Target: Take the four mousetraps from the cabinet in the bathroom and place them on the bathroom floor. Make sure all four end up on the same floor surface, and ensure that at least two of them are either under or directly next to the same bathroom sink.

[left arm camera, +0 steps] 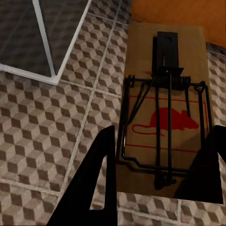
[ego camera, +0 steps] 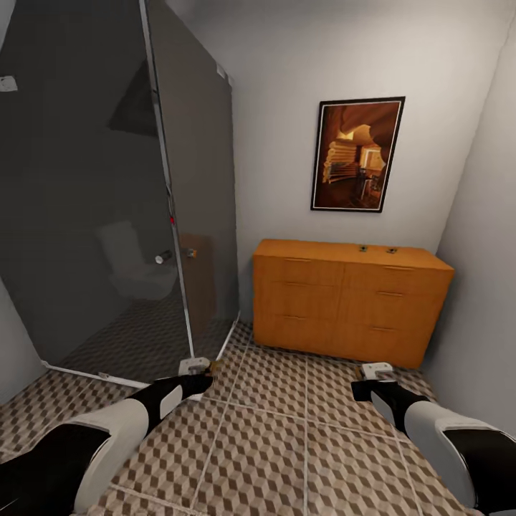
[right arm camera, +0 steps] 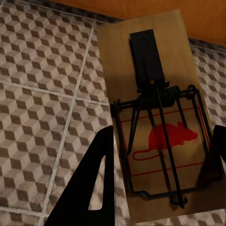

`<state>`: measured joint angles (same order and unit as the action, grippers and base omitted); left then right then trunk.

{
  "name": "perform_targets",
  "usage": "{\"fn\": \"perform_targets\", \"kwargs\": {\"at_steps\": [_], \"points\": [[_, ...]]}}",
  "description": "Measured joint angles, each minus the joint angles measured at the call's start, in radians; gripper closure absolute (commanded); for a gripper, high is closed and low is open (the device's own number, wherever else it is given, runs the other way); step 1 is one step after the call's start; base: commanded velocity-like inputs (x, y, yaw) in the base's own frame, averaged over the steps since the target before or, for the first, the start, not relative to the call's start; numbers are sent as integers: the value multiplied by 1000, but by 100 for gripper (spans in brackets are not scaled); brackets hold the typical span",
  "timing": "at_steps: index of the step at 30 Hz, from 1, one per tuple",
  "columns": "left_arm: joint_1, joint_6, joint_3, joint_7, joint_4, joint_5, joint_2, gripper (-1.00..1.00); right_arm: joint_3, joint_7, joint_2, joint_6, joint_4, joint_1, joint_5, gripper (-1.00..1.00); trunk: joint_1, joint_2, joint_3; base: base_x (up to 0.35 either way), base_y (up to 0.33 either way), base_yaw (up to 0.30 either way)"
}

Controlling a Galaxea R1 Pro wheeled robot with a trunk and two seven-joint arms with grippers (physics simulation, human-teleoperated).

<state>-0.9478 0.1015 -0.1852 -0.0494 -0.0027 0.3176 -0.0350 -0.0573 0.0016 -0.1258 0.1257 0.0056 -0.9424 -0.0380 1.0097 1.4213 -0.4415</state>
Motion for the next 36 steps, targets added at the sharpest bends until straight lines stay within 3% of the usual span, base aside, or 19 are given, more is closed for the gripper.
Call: {"fn": "perform_targets", "kwargs": {"at_steps": [18, 24, 36], "points": [[13, -6, 0, -2, 0, -2, 17, 100, 0, 0, 3, 1, 15, 0, 0, 100, 0, 0, 0, 0, 0, 273], [23, -6, 0, -5, 0, -3, 42, 100, 0, 0, 3, 0, 16, 0, 1, 100, 0, 0, 0, 0, 0, 147], [34, -6, 0, -4, 0, -3, 42, 100, 0, 0, 4, 1, 19, 0, 0, 100, 0, 0, 0, 0, 0, 285]]}}
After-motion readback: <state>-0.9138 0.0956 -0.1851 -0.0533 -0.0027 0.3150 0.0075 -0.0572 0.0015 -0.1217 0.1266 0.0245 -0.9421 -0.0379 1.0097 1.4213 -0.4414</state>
